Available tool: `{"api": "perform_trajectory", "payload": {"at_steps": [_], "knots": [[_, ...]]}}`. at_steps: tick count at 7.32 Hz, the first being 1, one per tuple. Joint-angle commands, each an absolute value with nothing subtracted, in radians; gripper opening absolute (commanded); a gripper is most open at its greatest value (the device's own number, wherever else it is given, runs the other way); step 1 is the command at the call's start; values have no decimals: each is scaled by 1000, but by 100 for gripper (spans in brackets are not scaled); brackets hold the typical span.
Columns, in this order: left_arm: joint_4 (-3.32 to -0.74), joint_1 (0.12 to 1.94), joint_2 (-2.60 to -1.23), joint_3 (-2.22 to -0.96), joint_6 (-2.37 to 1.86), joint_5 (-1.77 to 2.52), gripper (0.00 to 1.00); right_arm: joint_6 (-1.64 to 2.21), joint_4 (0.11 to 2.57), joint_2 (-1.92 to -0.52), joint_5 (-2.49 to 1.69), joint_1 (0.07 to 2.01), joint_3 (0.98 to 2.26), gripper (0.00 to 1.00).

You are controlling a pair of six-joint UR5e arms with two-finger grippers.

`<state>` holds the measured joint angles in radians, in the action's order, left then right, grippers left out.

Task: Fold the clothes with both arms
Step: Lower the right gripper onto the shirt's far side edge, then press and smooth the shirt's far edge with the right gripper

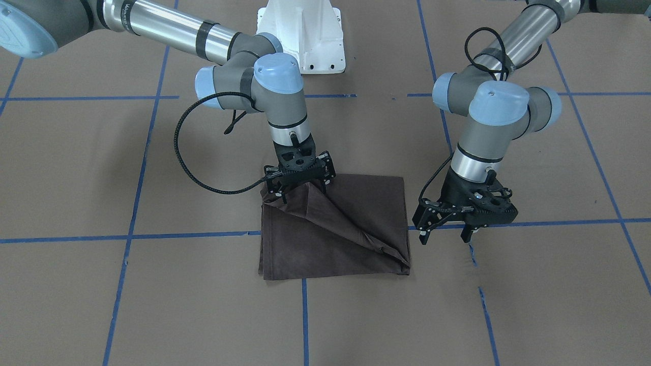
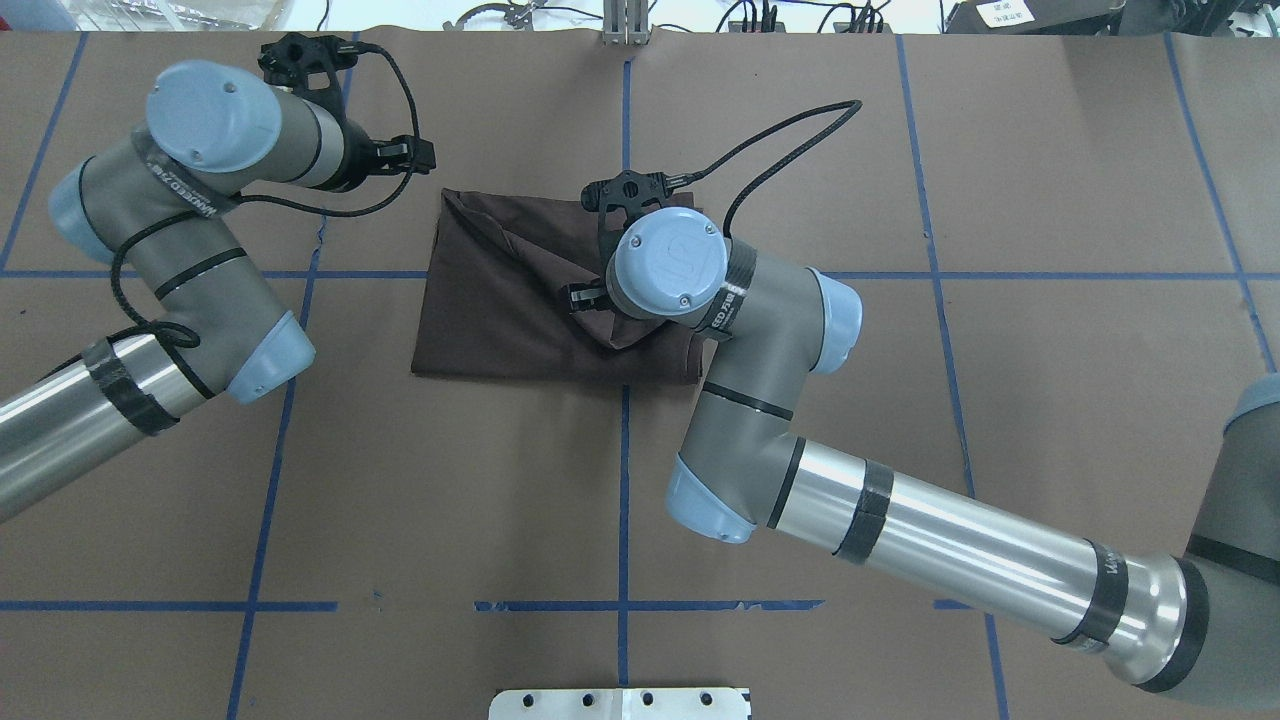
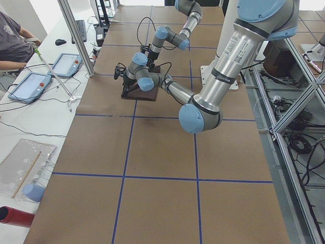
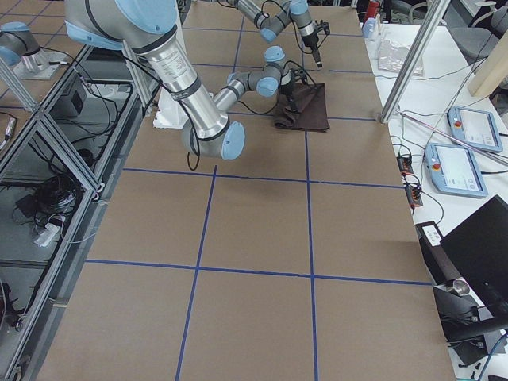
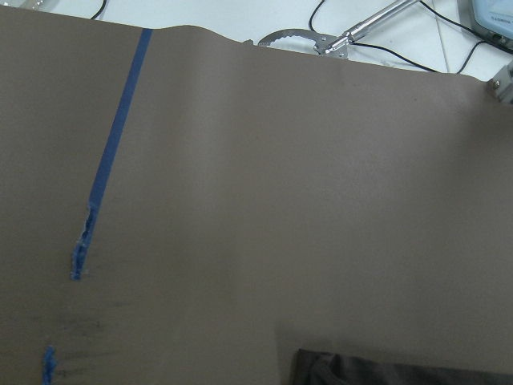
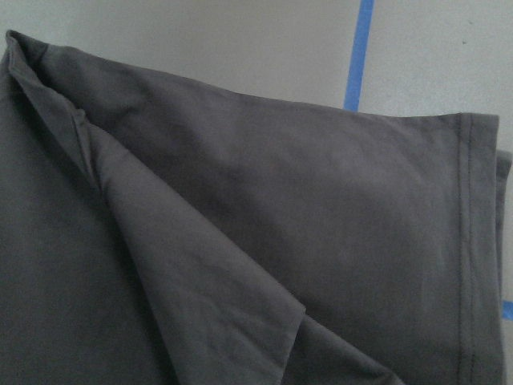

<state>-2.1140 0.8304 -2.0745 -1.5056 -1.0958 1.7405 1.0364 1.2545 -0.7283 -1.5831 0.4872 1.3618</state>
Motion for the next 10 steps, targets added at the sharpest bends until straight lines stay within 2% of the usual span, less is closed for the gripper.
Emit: {"api": "perform_trajectory", "payload": {"at_steps": [1,3,5,7,8,10], "knots": [[-2114,833,-2045,-1532,-1078,1743,100,1034,1270,-719,-1533,442,1361,82],[-2114,831,-2045,-1531,-1086,1743,100,1029,1272,-719,-1514,414,1359,65],[-2114,831,-2045,-1529,-1088,1744,100,1028,1273,-721,-1516,410,1358,55],[-2114,831,-2045,-1529,-1088,1744,100,1003,1273,-719,-1516,410,1351,12],[-2114,831,-2045,-1529,-1089,1744,100,985,1273,-722,-1514,410,1348,2],[-2114,831,-2046,-1529,-1091,1744,100,947,1279,-724,-1508,420,1348,0]]}}
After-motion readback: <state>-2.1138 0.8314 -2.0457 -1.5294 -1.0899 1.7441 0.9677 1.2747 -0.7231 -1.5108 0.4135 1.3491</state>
